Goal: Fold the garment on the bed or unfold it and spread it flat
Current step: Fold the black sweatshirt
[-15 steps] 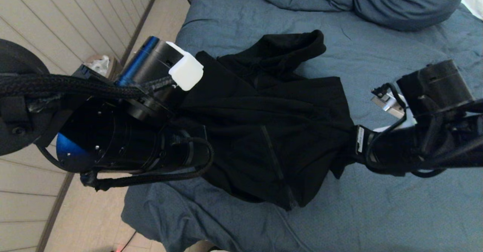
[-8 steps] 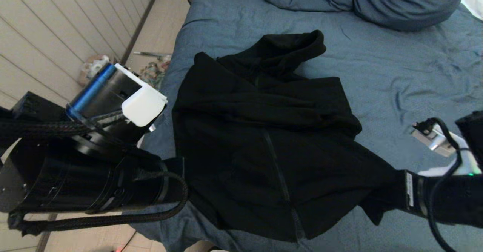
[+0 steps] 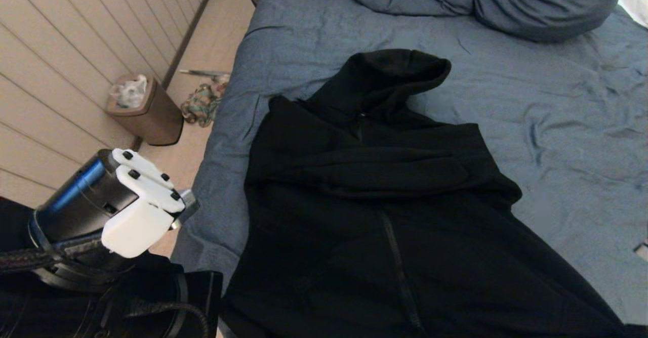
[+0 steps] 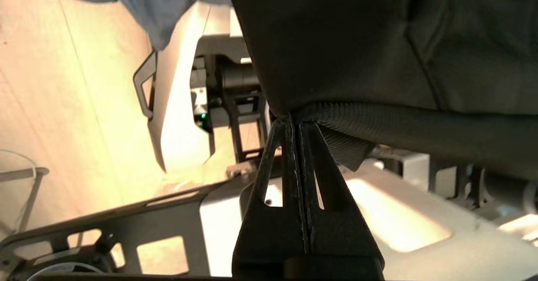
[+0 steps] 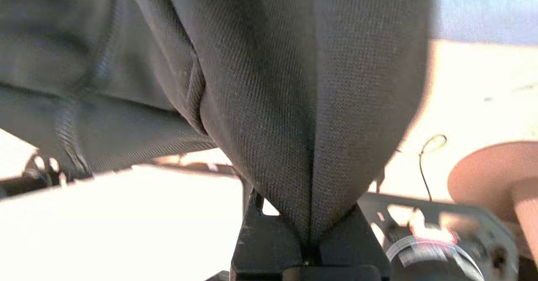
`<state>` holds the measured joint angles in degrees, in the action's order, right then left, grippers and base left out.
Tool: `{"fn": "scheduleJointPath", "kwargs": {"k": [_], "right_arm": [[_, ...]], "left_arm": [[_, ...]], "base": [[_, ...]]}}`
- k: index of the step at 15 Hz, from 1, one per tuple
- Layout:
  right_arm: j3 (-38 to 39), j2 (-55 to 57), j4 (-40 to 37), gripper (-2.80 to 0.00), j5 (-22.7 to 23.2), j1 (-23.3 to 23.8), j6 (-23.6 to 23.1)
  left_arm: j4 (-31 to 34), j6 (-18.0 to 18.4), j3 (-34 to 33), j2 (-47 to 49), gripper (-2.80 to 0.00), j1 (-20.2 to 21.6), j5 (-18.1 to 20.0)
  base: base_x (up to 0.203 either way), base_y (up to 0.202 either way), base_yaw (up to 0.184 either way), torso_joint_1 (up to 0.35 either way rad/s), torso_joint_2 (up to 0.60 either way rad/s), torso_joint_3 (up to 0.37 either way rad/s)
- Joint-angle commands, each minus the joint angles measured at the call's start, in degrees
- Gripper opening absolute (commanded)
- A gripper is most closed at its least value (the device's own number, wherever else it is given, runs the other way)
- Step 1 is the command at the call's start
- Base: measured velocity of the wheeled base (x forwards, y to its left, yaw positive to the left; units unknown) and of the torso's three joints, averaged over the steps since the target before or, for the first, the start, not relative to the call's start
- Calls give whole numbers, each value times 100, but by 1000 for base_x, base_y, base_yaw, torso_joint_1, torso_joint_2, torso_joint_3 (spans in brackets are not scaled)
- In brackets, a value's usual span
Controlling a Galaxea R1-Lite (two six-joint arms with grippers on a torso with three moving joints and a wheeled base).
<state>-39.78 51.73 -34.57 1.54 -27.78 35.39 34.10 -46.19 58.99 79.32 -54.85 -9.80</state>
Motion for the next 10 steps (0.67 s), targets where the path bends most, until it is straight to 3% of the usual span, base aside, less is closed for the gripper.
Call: {"fn": "scheduleJointPath", "kwargs": {"k": [1, 7, 10], "right_arm": [[101, -406, -174, -280, 4, -24, 14], [78, -331, -114, -280, -38, -17, -135], [-4, 270, 359, -280, -63, 18, -176]], "left_arm": [[19, -30, -142, -99, -280, -78, -5], [-250, -7, 66, 32, -280, -69, -39], [-335, 62, 638, 428, -280, 367, -28]], "base": [[0, 0, 0, 0, 0, 0], [0, 0, 0, 0, 0, 0], [0, 0, 0, 0, 0, 0]]}}
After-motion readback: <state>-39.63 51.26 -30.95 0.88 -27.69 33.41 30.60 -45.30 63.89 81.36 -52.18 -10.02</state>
